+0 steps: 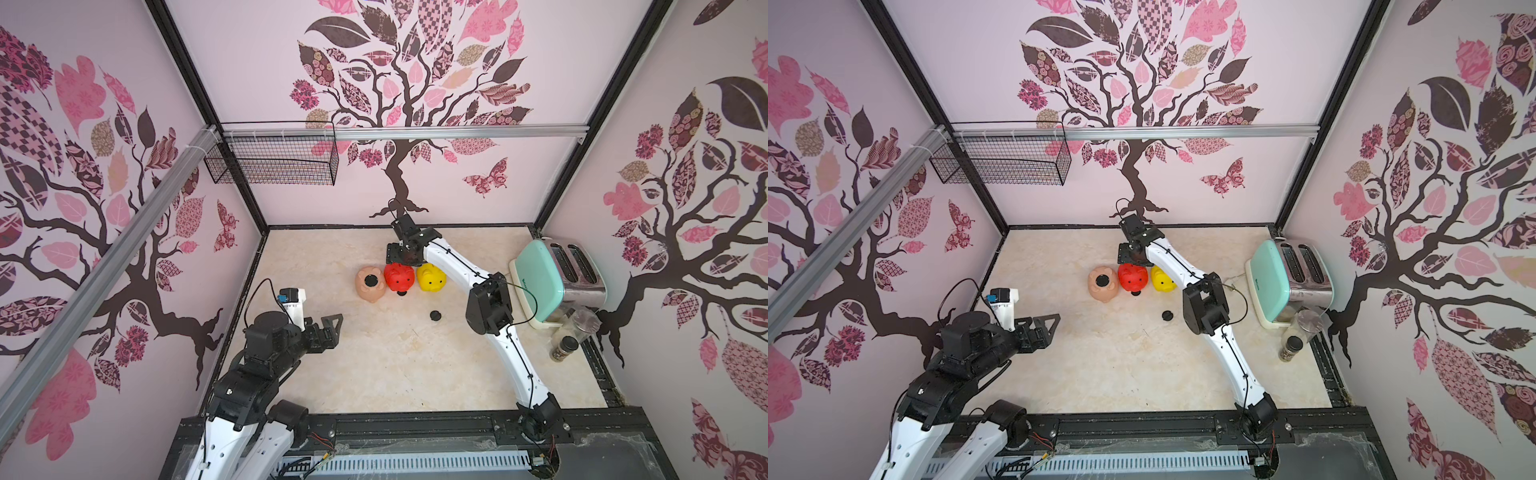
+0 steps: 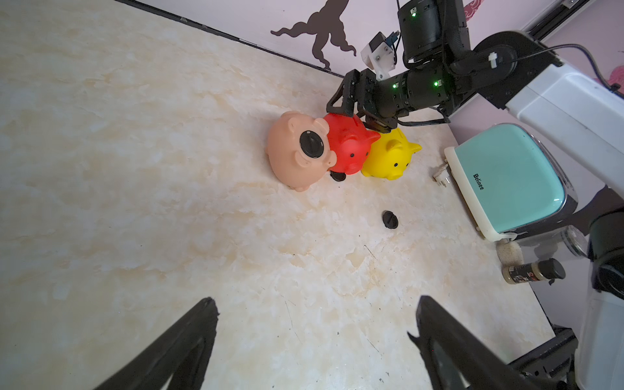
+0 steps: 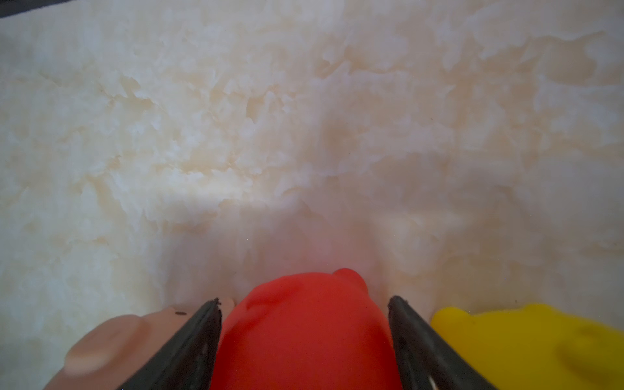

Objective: Close piggy banks
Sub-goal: Move the piggy bank to the center of the board.

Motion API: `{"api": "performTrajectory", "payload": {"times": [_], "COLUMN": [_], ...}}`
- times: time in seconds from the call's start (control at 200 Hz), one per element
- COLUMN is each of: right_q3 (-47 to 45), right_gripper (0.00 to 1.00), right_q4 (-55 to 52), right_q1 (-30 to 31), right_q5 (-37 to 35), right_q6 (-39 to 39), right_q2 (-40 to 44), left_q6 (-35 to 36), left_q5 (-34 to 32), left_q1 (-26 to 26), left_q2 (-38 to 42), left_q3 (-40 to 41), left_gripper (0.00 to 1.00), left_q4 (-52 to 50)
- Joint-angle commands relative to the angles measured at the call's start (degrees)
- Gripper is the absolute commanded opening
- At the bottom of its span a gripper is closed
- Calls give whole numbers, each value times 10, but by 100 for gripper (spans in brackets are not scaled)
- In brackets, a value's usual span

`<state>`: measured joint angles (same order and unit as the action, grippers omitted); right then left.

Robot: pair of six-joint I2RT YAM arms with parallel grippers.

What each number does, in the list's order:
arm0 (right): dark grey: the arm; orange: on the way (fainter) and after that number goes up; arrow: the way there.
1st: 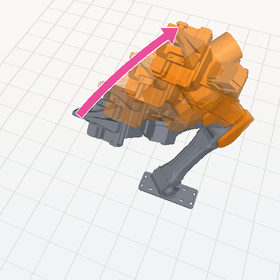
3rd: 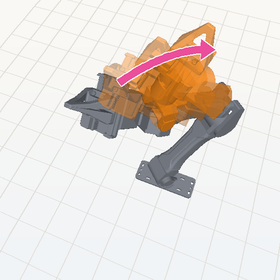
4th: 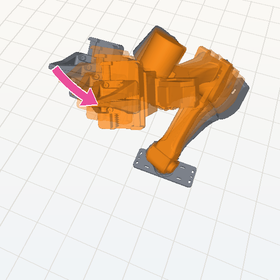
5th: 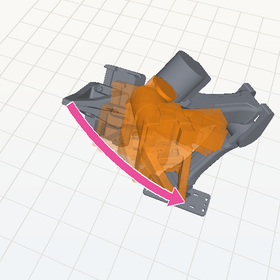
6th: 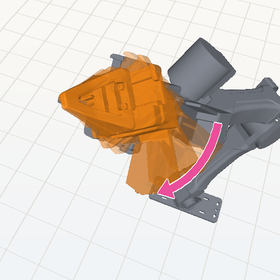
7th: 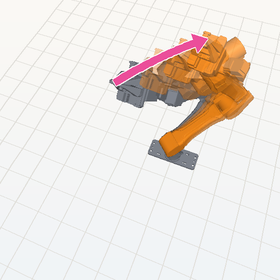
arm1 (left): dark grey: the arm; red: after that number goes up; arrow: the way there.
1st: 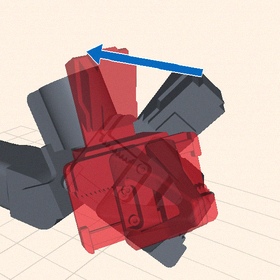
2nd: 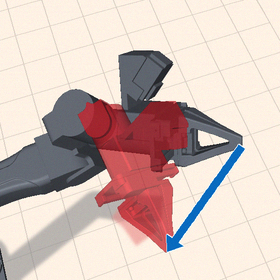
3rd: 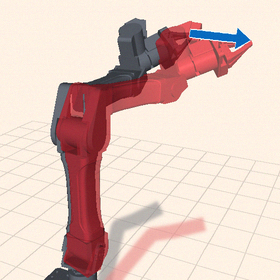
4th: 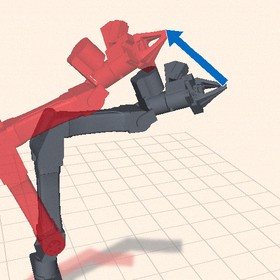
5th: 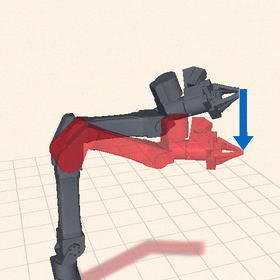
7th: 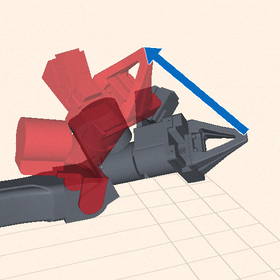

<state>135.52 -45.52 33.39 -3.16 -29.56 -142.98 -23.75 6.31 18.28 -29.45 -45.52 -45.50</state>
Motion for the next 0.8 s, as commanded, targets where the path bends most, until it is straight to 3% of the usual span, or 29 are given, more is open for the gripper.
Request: {"api": "performTrajectory", "payload": {"times": [0.0, 0.545, 0.795], "right_q3": [-56, -181, -319], "right_gripper": [81, 83, 83], "right_q4": [-21, -5, 53], "right_q1": [5, 20, 31], "right_q5": [1, 31, 36], "right_q6": [-2, -40, -67], "right_q2": [50, 117, 197], "left_q6": [6, 5, 5], "left_q5": [2, 4, 5], "left_q1": [-2, -3, -3], "left_q2": [7, 12, 14], "left_q3": [7, 7, 9], "left_gripper": [94, 94, 94], "left_q4": [15, 16, 16]}}
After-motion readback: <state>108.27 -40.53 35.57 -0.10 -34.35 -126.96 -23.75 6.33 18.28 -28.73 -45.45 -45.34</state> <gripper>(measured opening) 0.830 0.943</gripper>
